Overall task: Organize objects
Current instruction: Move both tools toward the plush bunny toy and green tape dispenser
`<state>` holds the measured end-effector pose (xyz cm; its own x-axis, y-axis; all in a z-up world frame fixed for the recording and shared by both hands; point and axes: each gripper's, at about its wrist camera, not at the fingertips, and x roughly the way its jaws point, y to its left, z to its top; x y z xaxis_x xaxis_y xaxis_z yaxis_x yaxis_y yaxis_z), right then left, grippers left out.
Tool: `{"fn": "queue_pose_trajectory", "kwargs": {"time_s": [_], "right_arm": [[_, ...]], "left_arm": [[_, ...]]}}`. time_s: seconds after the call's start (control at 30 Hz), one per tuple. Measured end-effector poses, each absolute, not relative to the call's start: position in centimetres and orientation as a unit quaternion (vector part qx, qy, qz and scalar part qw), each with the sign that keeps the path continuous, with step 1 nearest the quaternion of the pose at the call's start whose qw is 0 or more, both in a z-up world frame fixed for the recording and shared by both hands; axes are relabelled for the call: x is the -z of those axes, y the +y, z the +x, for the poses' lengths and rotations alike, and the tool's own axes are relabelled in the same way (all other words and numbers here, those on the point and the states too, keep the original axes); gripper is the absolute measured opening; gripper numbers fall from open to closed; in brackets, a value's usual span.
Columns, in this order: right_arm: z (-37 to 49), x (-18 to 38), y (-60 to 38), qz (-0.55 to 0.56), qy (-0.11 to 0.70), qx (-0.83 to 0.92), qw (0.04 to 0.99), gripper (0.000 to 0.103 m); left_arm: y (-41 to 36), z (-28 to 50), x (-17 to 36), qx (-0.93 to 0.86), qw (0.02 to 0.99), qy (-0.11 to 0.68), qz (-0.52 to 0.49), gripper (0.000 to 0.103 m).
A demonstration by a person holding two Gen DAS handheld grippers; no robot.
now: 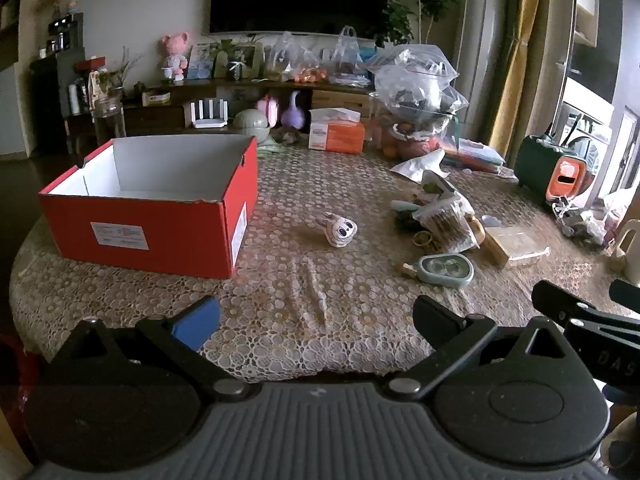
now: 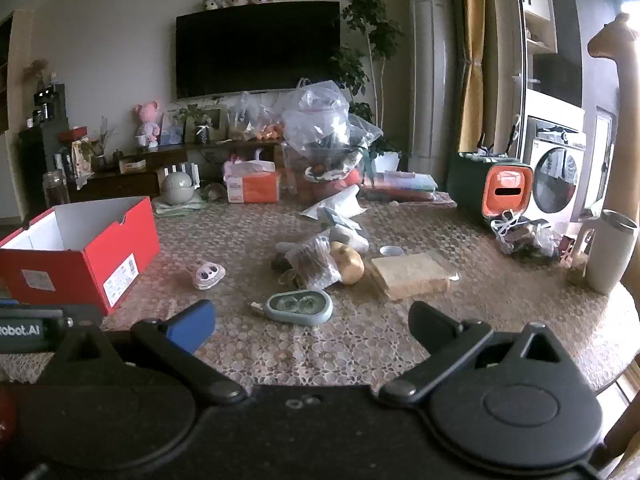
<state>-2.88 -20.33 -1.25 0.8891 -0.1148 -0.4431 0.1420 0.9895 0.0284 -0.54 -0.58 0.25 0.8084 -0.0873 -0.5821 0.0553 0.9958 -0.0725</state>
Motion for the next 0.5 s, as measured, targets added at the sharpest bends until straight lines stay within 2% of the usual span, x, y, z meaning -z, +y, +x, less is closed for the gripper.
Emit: {"fn": "queue_pose_trajectory", "kwargs": {"time_s": [0.5], "right_arm": [[-3.3,1.1,-19.6,0.017,0.216,0.054,0.975,0.103]], "left_arm": [[-1.6,-0.9,-0.6,0.047,0.952,0.302,-0.006,0.103]]}}
